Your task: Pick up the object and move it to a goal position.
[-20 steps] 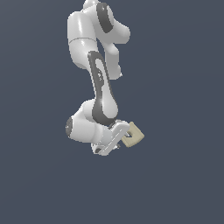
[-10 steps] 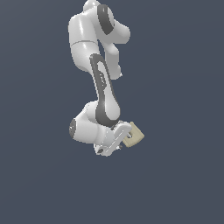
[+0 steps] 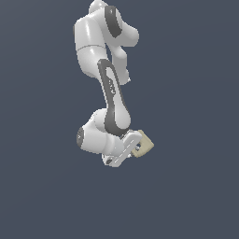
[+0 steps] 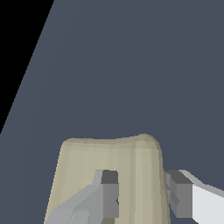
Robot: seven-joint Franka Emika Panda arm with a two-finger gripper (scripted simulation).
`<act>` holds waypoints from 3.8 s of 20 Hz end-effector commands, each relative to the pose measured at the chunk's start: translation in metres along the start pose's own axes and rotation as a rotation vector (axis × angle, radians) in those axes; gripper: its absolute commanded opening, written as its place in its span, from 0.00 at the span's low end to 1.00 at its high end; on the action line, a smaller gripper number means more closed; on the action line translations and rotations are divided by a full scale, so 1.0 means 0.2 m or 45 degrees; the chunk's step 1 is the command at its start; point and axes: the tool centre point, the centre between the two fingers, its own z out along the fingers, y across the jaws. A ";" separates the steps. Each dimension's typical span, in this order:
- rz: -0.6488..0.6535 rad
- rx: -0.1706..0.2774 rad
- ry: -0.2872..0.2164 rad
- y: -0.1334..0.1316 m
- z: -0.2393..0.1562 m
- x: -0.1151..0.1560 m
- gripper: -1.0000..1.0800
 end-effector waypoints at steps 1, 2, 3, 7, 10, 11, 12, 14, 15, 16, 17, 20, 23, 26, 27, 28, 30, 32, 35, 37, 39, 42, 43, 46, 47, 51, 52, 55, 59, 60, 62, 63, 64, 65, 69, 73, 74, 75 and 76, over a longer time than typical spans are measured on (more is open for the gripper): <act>0.002 0.009 -0.008 0.00 0.03 -0.01 0.00; 0.002 0.009 -0.008 0.00 0.03 -0.01 0.00; 0.002 0.009 -0.008 0.00 0.03 -0.01 0.00; 0.000 0.000 0.000 0.00 0.00 0.00 0.00; 0.000 0.000 0.000 -0.02 -0.03 0.00 0.00; 0.000 0.000 0.000 -0.02 -0.05 0.00 0.00; 0.000 0.000 0.000 -0.03 -0.06 -0.01 0.00; 0.001 0.000 -0.001 -0.05 -0.11 -0.01 0.00; 0.001 0.000 -0.001 -0.06 -0.13 -0.01 0.00; 0.001 0.000 -0.001 -0.08 -0.16 -0.02 0.00; 0.001 0.000 -0.001 -0.09 -0.19 -0.02 0.00; 0.002 0.000 -0.002 -0.14 -0.31 -0.03 0.00; 0.003 -0.001 -0.004 -0.21 -0.45 -0.05 0.00; 0.003 -0.001 -0.005 -0.28 -0.61 -0.06 0.00; 0.003 -0.001 -0.005 -0.31 -0.67 -0.06 0.00; 0.003 -0.001 -0.005 -0.34 -0.72 -0.07 0.00; 0.004 -0.001 -0.006 -0.39 -0.83 -0.08 0.00; 0.004 -0.001 -0.007 -0.44 -0.94 -0.09 0.00; 0.004 -0.001 -0.008 -0.51 -1.11 -0.10 0.00; 0.004 -0.001 -0.009 -0.56 -1.21 -0.11 0.00; 0.004 -0.001 -0.010 -0.61 -1.32 -0.11 0.00; 0.004 0.000 -0.011 -0.68 -1.48 -0.13 0.00; 0.004 0.000 -0.012 -0.71 -1.53 -0.13 0.00; 0.004 0.000 -0.012 -0.77 -1.69 -0.14 0.00; 0.004 0.000 -0.013 -0.80 -1.74 -0.14 0.00; 0.003 0.001 -0.013 -0.88 -1.93 -0.15 0.00; 0.003 0.001 -0.013 -0.90 -1.97 -0.15 0.00; 0.003 0.002 -0.012 -0.94 -2.08 -0.16 0.00; 0.003 0.003 -0.012 -0.99 -2.21 -0.16 0.00; 0.003 0.004 -0.011 -1.00 -2.24 -0.16 0.00; 0.003 0.004 -0.010 -1.02 -2.28 -0.16 0.00; 0.003 0.005 -0.010 -1.03 -2.31 -0.16 0.00; 0.003 0.005 -0.010 -1.04 -2.32 -0.16 0.00; 0.003 0.006 -0.009 -1.04 -2.34 -0.16 0.00; 0.003 0.006 -0.009 -1.06 -2.39 -0.16 0.00; 0.002 0.007 -0.008 -1.07 -2.42 -0.16 0.00; 0.002 0.007 -0.008 -1.07 -2.42 -0.16 0.00; 0.002 0.007 -0.008 -1.07 -2.43 -0.16 0.00; 0.002 0.008 -0.007 -1.08 -2.43 -0.16 0.00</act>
